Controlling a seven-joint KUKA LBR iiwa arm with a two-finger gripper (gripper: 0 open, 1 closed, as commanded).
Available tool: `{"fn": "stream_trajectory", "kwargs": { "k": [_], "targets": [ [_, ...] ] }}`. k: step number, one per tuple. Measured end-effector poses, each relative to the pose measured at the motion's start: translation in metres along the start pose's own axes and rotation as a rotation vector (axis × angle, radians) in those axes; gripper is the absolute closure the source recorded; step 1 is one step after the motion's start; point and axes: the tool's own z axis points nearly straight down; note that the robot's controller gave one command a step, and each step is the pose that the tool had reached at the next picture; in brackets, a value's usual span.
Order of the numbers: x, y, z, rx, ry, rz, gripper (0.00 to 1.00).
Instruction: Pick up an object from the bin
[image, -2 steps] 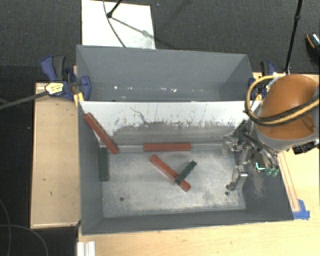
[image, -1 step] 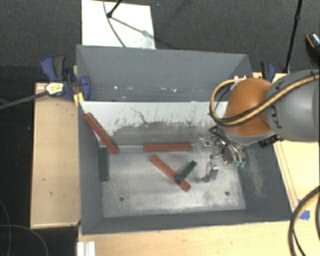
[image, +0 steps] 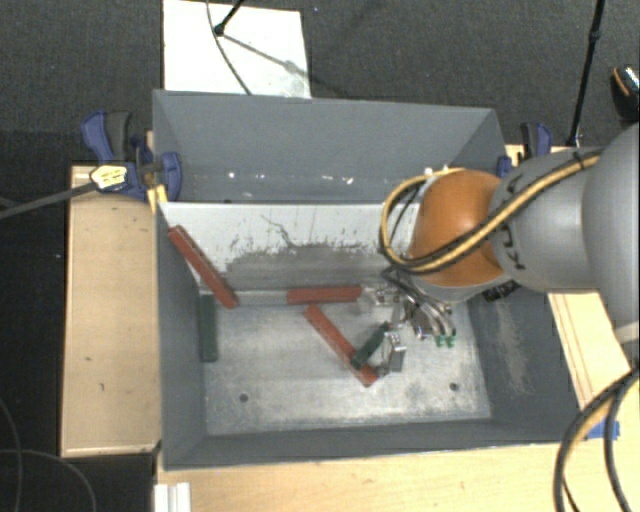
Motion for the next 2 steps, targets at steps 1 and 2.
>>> {"fn": "stream_trajectory", "kwargs": {
  "k": [1, 2],
  "targets": [
    [0.0, -0.003, -0.001, 0.003, -0.002, 0.001, 1.0],
    [-0.001, 0.042, -0.139, 0.002, -0.012, -0.104, 1.0]
  ]
}}
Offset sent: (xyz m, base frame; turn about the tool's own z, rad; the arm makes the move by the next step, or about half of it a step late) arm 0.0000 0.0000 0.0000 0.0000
